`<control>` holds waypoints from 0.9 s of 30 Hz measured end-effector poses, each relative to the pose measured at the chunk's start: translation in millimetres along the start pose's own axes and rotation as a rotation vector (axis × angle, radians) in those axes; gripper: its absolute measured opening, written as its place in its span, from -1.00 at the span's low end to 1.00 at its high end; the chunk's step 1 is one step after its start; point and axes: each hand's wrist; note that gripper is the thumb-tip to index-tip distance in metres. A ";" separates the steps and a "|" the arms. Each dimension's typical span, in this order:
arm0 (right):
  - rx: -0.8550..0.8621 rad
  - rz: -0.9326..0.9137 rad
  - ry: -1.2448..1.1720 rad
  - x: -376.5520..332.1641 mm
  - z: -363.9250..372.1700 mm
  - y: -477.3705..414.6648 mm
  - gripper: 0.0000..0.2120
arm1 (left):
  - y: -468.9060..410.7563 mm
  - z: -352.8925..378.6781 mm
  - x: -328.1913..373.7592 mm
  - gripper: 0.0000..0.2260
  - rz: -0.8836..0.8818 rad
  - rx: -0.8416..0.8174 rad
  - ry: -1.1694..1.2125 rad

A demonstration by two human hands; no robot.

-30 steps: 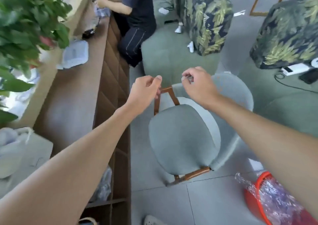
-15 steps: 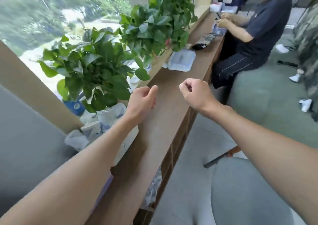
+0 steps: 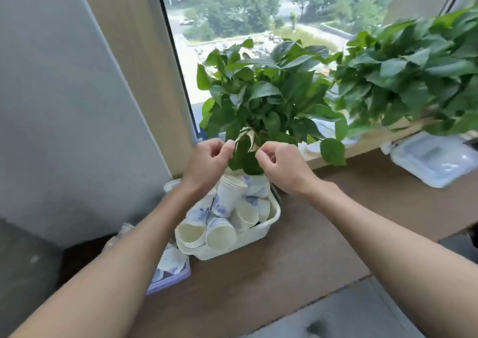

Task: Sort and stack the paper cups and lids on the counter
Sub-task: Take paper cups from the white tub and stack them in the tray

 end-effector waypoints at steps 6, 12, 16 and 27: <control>-0.272 -0.186 -0.056 39.7 40.2 -15.7 -0.85 | 19.8 5.2 -41.6 -0.59 -0.102 0.170 -0.176; -0.267 -0.372 -0.102 74.8 66.0 -12.8 -0.86 | 47.6 22.5 -75.2 -0.66 -0.046 0.285 -0.319; -0.191 -0.507 -0.113 91.7 78.8 -22.8 -0.81 | 59.2 35.7 -84.9 -0.74 0.044 0.390 -0.372; 0.042 -0.628 -0.289 81.4 77.9 11.0 -0.72 | 105.6 57.8 -75.8 -0.90 0.258 0.443 -0.503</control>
Point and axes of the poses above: each hand's wrist, its own y-axis away from the middle knuckle, its own z-axis out of the palm, x = y × z, and after that the axes turned 13 degrees about -y, right-handed
